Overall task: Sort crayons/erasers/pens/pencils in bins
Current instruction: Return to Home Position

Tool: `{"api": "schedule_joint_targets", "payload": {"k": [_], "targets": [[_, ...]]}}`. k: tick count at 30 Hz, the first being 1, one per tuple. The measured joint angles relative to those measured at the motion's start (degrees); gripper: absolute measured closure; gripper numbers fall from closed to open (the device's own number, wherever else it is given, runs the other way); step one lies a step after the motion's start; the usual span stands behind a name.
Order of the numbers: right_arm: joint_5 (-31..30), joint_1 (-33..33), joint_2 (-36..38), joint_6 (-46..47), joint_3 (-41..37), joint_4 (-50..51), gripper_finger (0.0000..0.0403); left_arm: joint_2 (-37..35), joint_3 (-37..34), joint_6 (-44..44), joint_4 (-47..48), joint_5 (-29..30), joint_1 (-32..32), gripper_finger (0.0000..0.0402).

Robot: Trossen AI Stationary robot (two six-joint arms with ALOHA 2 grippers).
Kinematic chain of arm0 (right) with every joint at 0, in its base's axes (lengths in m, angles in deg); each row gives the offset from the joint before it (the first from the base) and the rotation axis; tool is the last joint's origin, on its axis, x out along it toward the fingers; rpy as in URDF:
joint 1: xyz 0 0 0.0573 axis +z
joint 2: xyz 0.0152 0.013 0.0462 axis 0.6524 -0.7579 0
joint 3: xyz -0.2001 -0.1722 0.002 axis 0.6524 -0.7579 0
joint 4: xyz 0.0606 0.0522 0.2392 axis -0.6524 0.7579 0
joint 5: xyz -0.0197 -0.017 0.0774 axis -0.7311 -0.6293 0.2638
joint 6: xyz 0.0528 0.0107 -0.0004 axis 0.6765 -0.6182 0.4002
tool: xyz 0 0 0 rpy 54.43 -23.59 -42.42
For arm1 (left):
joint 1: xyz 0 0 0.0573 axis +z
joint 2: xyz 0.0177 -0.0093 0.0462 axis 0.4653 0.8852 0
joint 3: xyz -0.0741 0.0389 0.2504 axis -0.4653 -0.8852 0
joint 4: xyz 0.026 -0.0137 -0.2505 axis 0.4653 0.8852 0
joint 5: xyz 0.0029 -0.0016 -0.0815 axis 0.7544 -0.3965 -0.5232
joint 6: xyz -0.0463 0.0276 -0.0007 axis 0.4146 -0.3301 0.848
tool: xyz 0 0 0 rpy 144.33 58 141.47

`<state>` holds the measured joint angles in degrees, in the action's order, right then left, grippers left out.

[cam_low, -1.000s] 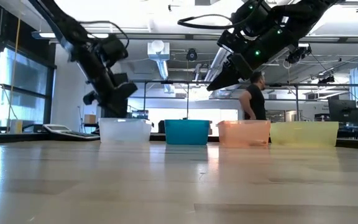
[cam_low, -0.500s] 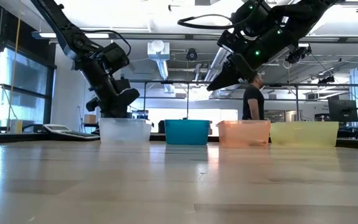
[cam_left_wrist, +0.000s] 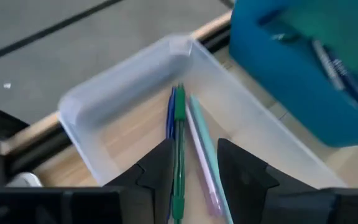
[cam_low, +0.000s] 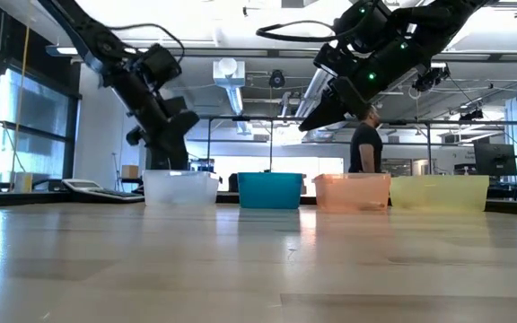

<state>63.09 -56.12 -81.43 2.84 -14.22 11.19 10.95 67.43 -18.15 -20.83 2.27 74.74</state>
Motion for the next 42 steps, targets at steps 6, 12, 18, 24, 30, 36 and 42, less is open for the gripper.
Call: {"api": "schedule_joint_targets", "payload": {"k": [6,12,18,24,30,36,42], "targets": [[-2.0,0.0,0.0,0.5,0.0,0.3,0.0403,-7.2,0.0,-1.9,2.5,0.1,-2.3,0.0299],[-2.0,0.0,0.0,0.3,0.0,0.0,0.0403,-12.9,-4.6,-6.6,-3.5,-3.6,-8.2,0.0330],[3.1,-0.7,0.1,-0.9,-2.5,-8.2,0.0403,-14.5,-11.0,-10.4,-15.2,-9.2,-13.7,0.0367],[9.4,-5.1,0.6,3.6,-9.8,-20.3,0.0403,-14.5,-16.4,-13.1,-24.8,-18.5,-16.4,0.0398],[10.2,-6.9,6.9,5.9,-16.6,-24.5,0.0403,-16.0,-19.8,-13.5,-30.7,-24.2,-16.4,0.0400],[9.3,-6.8,19.2,5.7,-23.7,-26.3,0.0403,-18.9,-20.7,-15.5,-31.0,-27.3,-15.9,0.0401],[9.1,-8.1,33.3,7.1,-30.0,-24.1,0.0403,-20.6,-24.5,-13.5,-39.3,-28.0,-15.9,0.0401]]}}
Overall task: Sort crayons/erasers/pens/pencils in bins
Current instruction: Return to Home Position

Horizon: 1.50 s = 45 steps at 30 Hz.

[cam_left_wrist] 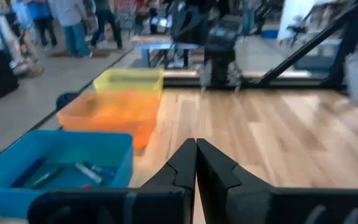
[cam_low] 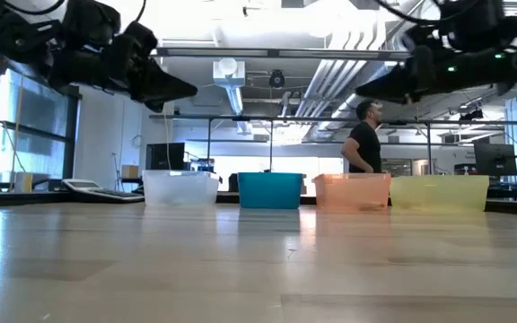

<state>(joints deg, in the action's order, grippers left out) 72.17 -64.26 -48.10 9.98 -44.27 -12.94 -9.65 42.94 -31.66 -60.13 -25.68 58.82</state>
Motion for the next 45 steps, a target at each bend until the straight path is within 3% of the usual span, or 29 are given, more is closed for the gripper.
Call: {"api": "schedule_joint_targets", "payload": {"k": [9,20,29,36,45], "targets": [[1.1,-3.7,18.8,-0.1,-5.1,11.1,0.0403,-0.2,-4.7,2.5,-8.3,-1.9,0.1,0.0401],[3.9,-7.3,33.0,-0.6,-5.6,22.5,0.0403,-6.3,-9.6,3.6,-12.4,-1.5,1.0,0.0401],[2.3,-7.6,37.4,1.7,-5.6,23.8,0.0403,-15.3,-14.6,6.1,-12.4,-1.5,2.8,0.0401],[-0.3,-5.6,37.3,4.4,-13.2,8.7,0.0403,-19.7,-16.8,7.8,-11.6,-1.5,2.8,0.0401],[-2.9,-3.3,38.4,2.4,-12.5,15.5,0.0403,-24.0,-16.8,7.8,-6.1,-0.6,3.6,0.0401]]}}
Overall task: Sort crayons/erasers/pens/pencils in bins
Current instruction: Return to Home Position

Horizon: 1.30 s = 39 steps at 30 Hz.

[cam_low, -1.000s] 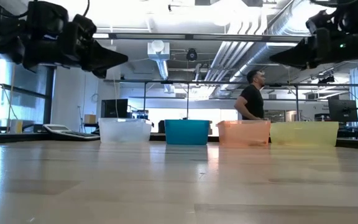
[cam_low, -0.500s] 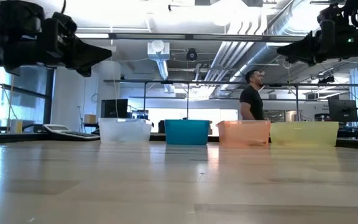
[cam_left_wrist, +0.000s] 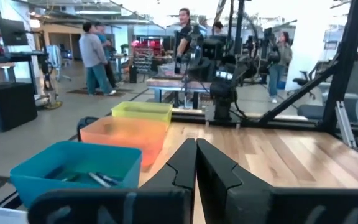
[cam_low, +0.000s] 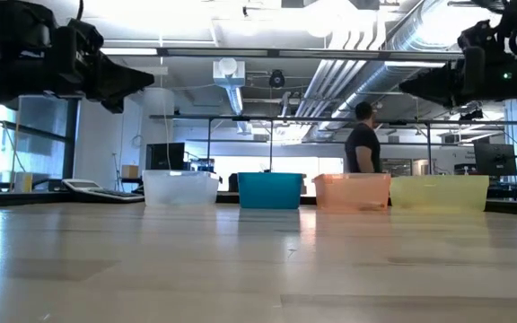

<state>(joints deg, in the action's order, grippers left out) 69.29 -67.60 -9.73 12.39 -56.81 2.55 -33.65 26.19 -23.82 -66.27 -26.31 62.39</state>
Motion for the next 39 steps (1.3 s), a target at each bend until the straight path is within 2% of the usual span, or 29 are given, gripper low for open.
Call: {"api": "schedule_joint_targets", "payload": {"k": [5,10,18,20,25,27,29,34,39], "targets": [[-0.5,-0.1,4.3,0.0,-0.5,3.8,0.0403,-4.9,0.0,0.6,4.8,1.8,0.2,0.0401],[-2.1,-0.1,10.2,0.0,-0.5,9.1,0.0403,-11.8,0.0,1.2,14.2,10.9,-1.9,0.0401],[-3.7,-0.1,10.1,0.0,-0.5,12.0,0.0403,-22.6,0.0,-0.3,29.3,28.6,-13.4,0.0402],[-3.7,-0.1,10.1,-0.3,-0.5,12.7,0.0403,-25.6,0.0,0.0,33.7,31.4,-15.3,0.0402],[-3.7,-0.1,10.1,-0.6,-0.5,14.4,0.0403,-34.4,0.0,-0.8,39.8,31.7,-15.7,0.0402],[-3.6,-0.1,10.1,-0.6,-0.5,14.4,0.0403,-37.3,0.0,-0.7,40.2,28.4,-14.0,0.0402],[-3.6,-0.1,10.1,-0.6,-0.5,14.4,0.0403,-37.6,0.2,-0.1,40.4,23.6,-11.9,0.0402],[-3.6,-0.1,10.1,0.8,-0.5,14.4,0.0403,-36.3,0.1,3.7,40.8,18.4,-7.3,0.0402],[-3.6,-0.1,10.1,2.5,-0.5,14.5,0.0403,-36.3,0.1,2.9,40.7,19.3,-6.0,0.0401]]}}
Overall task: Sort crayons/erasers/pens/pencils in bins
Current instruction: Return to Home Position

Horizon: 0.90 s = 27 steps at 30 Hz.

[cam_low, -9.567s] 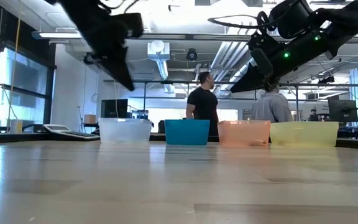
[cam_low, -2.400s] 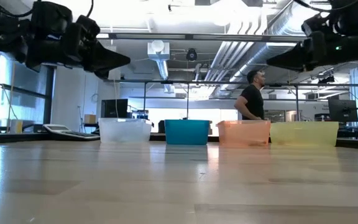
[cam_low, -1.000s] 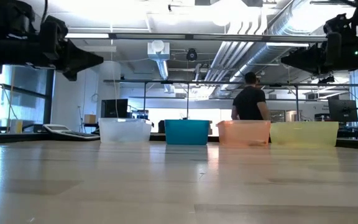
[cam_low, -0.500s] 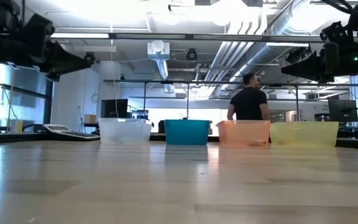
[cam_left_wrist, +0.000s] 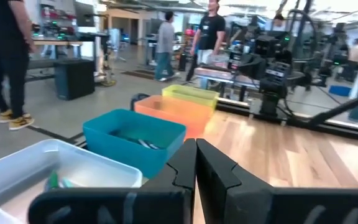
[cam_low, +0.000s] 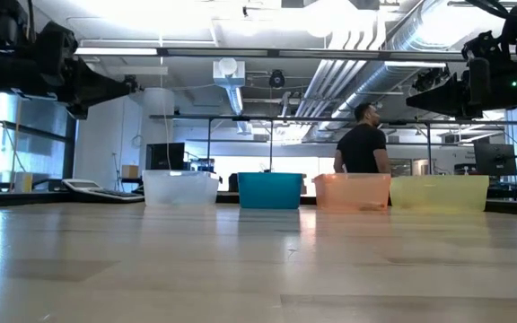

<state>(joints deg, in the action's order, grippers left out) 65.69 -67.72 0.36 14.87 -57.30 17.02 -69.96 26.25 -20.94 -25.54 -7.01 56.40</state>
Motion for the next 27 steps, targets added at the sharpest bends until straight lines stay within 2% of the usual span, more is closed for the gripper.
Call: {"api": "schedule_joint_targets", "payload": {"k": [7,12,20,27], "targets": [[-0.3,0.0,-0.3,-0.2,0.0,0.0,0.0403,0.2,0.0,-1.0,0.4,1.1,0.6,0.0401],[-0.5,0.0,-0.3,-3.5,0.0,0.0,0.0403,0.2,0.0,-2.9,0.4,2.0,0.6,0.0401],[-0.6,0.0,-0.3,-3.6,0.0,0.0,0.0403,0.4,0.0,-7.3,0.6,2.1,0.6,0.0401],[-0.6,0.0,-0.3,-3.5,0.0,0.0,0.0402,0.4,0.0,-7.6,0.6,2.0,0.6,0.0401]]}}
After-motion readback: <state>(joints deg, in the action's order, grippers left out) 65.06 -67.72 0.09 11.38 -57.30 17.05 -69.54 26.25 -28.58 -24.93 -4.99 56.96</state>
